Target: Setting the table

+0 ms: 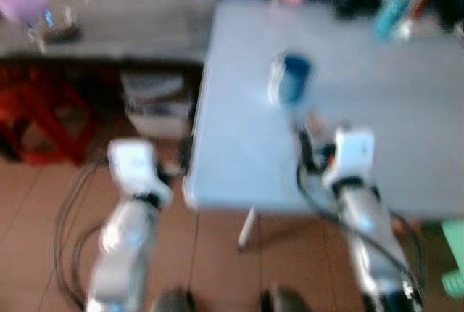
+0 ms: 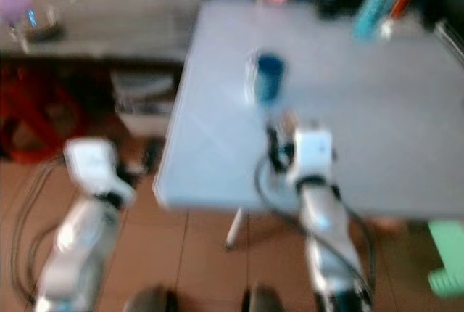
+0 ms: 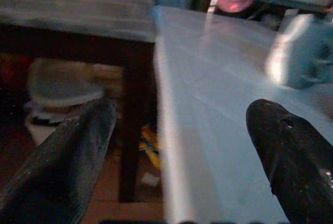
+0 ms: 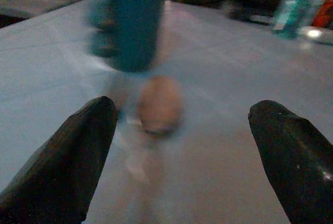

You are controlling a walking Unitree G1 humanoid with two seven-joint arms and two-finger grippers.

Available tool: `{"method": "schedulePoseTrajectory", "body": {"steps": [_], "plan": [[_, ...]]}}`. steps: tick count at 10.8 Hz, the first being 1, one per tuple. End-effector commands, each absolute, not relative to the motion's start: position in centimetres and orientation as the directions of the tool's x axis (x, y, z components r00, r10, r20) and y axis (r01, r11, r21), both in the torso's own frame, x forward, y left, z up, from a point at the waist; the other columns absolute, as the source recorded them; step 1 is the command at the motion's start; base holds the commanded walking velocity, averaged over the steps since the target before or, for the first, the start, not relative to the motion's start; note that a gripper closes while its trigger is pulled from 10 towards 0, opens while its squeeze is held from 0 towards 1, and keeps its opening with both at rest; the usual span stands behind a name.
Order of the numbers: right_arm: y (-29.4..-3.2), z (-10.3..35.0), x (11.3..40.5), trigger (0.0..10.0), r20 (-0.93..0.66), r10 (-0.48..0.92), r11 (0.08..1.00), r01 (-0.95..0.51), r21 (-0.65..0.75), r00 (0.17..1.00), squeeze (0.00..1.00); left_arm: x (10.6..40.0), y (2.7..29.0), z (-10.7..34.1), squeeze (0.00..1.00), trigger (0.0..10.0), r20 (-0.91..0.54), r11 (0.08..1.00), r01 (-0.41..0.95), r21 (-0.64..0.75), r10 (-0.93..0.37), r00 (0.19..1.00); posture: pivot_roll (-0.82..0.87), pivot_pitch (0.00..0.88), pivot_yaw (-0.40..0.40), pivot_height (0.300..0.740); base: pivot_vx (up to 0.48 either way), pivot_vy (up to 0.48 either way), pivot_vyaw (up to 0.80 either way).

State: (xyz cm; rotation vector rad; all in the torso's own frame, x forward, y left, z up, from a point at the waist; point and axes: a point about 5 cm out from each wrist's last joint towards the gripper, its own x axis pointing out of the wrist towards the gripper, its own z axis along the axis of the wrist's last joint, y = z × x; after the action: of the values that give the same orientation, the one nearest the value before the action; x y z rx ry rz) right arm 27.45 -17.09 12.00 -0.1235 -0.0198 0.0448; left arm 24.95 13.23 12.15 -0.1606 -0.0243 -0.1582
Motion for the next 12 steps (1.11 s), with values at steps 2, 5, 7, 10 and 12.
{"method": "schedulePoseTrajectory", "body": {"steps": [2,5,7,10,12], "plan": [[-16.7,12.3,27.9,10.0,0.018,0.087,0.992,-0.085,-0.089,0.996,0.00,24.9,13.9,12.2,0.00,10.0,0.027,0.983,0.128,-0.133,-0.125,0.992,-0.01,0.117,0.011,0.740,0.000,0.000,0.00],[-15.9,13.3,29.2,10.0,0.059,0.132,0.985,-0.124,-0.120,0.990,0.00,24.9,13.9,12.1,0.00,10.0,0.019,0.984,0.123,-0.127,-0.121,0.992,-0.01,0.128,0.010,0.740,0.000,0.000,0.26],[-16.2,13.4,29.3,10.0,0.063,0.108,0.989,-0.101,-0.105,0.992,0.00,24.8,14.0,12.1,0.00,10.0,0.015,0.985,0.117,-0.126,-0.116,0.993,0.00,0.137,0.008,0.740,0.000,0.000,0.00],[-17.4,12.3,29.4,10.0,-0.004,0.006,0.996,-0.006,-0.084,1.000,0.00,24.6,13.9,12.1,0.00,10.0,0.008,0.984,0.122,-0.129,-0.122,0.993,0.00,0.155,0.008,0.740,0.000,0.000,0.00],[-17.8,11.8,29.7,10.0,-0.047,-0.024,0.997,0.020,-0.078,0.999,0.00,24.5,14.0,12.0,0.00,10.0,-0.001,0.983,0.126,-0.130,-0.127,0.992,0.00,0.164,0.008,0.740,0.000,0.000,0.00]]}}
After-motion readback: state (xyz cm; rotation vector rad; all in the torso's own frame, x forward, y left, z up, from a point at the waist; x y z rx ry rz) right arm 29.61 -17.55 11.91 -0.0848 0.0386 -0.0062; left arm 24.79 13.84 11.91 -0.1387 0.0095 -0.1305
